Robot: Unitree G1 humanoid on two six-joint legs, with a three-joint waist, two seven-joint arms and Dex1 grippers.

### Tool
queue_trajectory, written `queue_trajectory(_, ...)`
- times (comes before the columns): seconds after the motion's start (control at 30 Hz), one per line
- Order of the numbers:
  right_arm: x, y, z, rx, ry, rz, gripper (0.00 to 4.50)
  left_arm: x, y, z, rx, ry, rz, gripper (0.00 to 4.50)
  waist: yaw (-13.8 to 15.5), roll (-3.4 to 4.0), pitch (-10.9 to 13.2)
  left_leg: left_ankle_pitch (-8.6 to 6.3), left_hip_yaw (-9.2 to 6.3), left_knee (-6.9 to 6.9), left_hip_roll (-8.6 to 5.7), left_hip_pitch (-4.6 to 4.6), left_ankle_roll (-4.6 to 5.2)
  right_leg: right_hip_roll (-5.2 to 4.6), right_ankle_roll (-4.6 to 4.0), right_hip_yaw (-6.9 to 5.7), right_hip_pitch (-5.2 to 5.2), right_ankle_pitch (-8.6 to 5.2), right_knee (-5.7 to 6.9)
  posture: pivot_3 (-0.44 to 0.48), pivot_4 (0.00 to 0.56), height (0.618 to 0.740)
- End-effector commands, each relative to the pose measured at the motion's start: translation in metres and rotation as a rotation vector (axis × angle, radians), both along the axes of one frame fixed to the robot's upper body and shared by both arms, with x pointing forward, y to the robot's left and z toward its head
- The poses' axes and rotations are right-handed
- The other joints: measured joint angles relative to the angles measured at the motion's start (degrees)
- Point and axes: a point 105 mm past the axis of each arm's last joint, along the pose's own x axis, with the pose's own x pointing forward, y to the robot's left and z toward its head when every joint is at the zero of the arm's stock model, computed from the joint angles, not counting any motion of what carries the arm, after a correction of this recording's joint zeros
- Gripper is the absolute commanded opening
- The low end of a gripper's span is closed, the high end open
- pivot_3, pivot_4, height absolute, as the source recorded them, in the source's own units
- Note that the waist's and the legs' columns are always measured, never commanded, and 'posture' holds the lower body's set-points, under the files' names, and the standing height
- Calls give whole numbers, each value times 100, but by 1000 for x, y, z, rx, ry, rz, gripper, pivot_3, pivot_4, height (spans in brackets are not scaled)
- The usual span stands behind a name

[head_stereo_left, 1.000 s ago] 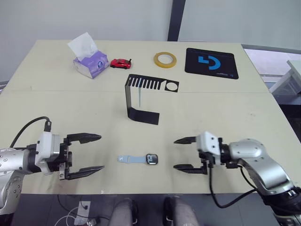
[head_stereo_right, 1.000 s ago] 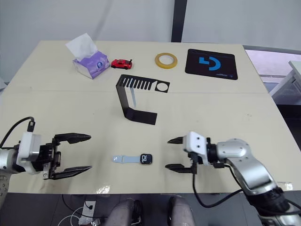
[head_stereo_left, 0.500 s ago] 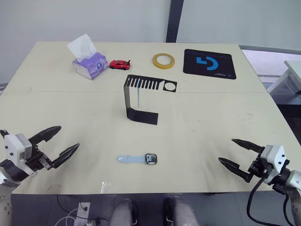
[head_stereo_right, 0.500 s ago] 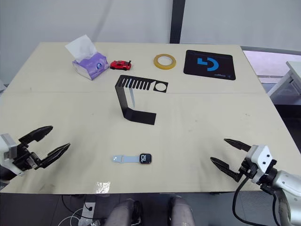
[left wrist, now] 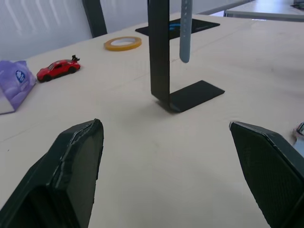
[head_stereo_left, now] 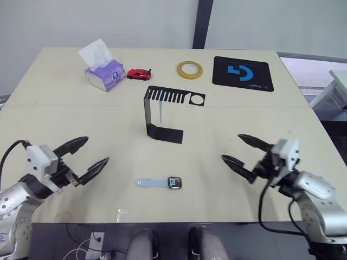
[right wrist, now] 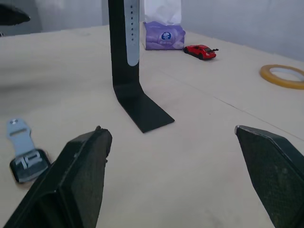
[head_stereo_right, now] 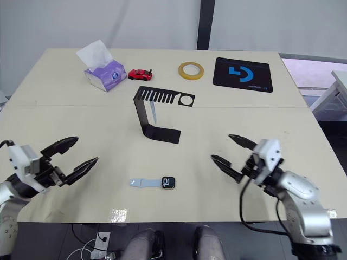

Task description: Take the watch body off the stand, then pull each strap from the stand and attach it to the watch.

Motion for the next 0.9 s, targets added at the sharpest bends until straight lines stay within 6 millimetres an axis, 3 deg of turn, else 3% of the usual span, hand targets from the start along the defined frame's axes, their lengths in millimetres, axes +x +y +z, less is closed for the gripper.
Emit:
queue_trajectory(0.03, 12, 30, 4, 32, 47, 34, 4462, 1, -12, 9, -11, -44, -6, 4500, -1, 0, 0, 6, 0, 0, 1, 0, 10, 1, -1, 0, 0, 0, 0, 0, 150, 740)
queue_trajectory(0.1, 23, 48, -1, -5, 46, 43, 4462, 2, -16, 8, -26, -53, -1, 4500, -17, 0, 0, 5, 0, 0, 0, -3, 10, 2, -1, -2, -2, 0, 0, 0, 150, 740)
queue_trajectory(0.2, 45, 75, -16, -24, 104, 44, 3607, 4, -25, 6, -67, -60, 4, 4500, -18, 0, 0, 7, 4, 0, -2, -7, 13, 4, -1, -6, -4, 0, 3, 0, 150, 740)
queue_trajectory(0.4, 79, 108, -36, -87, 91, 31, 503, 2, -38, 3, -88, -68, 15, 4500, -14, -1, -1, 13, 8, 5, -6, -15, 21, 6, 0, -7, -9, 0, 13, 0, 150, 740)
queue_trajectory(0.43, 82, 111, -36, -87, 86, 29, 189, 2, -39, 3, -91, -70, 17, 4500, -16, -1, -1, 14, 8, 5, -7, -17, 21, 6, 0, -8, -9, 0, 19, 0, 150, 740)
queue_trajectory(0.63, 101, 118, -42, -100, 93, -2, 77, 1, -47, 4, -94, -80, 28, 4500, -32, -1, -1, 15, 9, 7, -5, -17, 19, 7, 0, -7, -11, 0, 39, 0, 150, 740)
queue_trajectory(0.9, 108, 111, -59, -145, 133, -19, 77, 5, -67, 12, -121, -107, 31, 4500, -28, -1, -1, 16, 8, 7, -4, -16, 17, 7, 0, -6, -11, 0, 42, 0, 150, 740)
